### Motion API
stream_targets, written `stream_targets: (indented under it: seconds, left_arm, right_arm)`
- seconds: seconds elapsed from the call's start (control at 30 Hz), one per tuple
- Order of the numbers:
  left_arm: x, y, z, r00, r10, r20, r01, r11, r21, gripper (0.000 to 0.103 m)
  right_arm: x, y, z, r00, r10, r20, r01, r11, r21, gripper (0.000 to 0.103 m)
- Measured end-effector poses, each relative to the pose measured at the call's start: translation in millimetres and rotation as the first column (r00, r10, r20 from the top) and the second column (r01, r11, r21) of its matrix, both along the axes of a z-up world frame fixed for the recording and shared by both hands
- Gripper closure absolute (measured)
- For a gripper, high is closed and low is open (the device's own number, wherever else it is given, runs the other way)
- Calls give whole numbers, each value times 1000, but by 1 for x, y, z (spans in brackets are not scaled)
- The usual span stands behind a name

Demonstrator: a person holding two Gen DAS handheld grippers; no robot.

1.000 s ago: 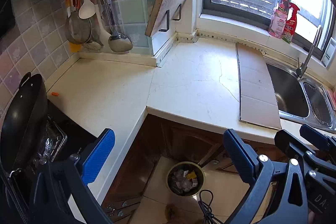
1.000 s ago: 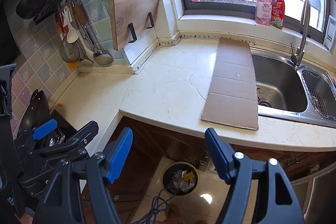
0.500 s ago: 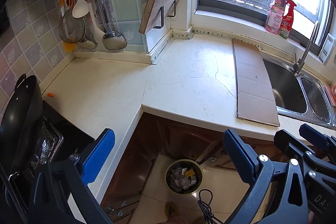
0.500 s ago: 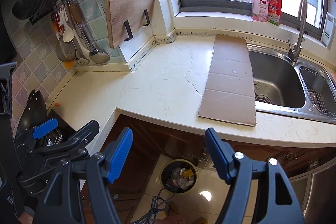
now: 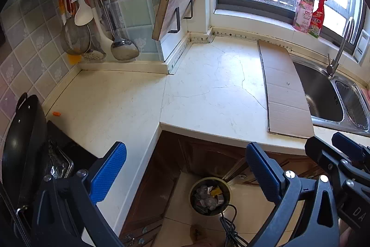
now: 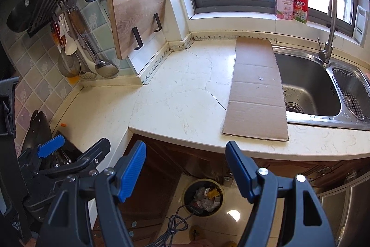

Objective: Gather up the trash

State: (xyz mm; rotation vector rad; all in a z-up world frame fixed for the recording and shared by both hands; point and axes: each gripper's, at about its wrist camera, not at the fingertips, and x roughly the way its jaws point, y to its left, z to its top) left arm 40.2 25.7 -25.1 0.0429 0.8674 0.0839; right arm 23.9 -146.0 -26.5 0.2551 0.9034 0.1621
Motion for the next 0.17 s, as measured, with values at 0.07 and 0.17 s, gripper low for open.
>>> stream_targets:
  seconds: [0.07,0.17]
  left_arm:
    - [4,4,1,1000,-7,3,7,1000,2,1]
    - [10,10,2,1000,-15,15,15,1000,3,1]
  right_arm:
    - [4,2,0,1000,-5,1,5,1000,8,31]
    - [6,6,0,1000,-13,10,13,1000,11,31]
